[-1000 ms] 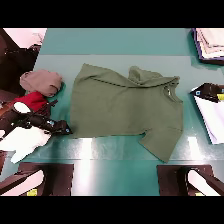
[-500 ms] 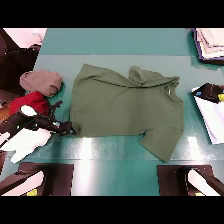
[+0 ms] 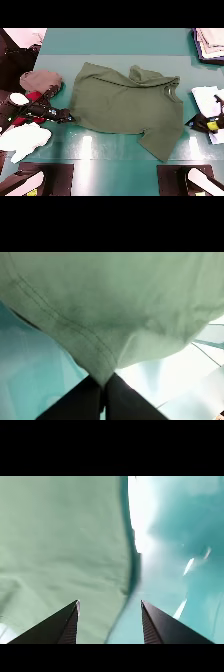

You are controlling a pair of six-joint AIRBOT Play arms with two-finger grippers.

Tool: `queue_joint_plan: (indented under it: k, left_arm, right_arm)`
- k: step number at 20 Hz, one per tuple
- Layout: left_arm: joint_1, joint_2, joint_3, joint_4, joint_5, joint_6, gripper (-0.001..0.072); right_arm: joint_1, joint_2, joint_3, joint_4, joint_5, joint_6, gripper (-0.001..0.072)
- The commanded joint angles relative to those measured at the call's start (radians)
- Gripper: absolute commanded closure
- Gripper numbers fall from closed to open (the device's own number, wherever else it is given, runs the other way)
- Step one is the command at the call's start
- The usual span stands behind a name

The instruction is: Fold the shirts.

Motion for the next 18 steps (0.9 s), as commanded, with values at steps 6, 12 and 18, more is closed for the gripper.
queue_joint_plan:
  k: [6,12,18]
  left_arm:
    - [-0.001,0.003,0.016,0.0,-0.019,0.0,0.0682]
    - [0.0,0.139,0.145,0.068,0.03,-0.063,0.0683]
    - [0.0,0.187,0.783,0.084,-0.062,-0.082,0.0682]
  right_arm:
    - [0.099,-0.087,-0.073,0.036,-0.109,-0.018,0.0511]
    - [0.105,0.127,0.066,0.068,-0.113,-0.03,0.0693]
    - [0.105,0.281,0.621,0.246,-0.192,-0.005,0.0694]
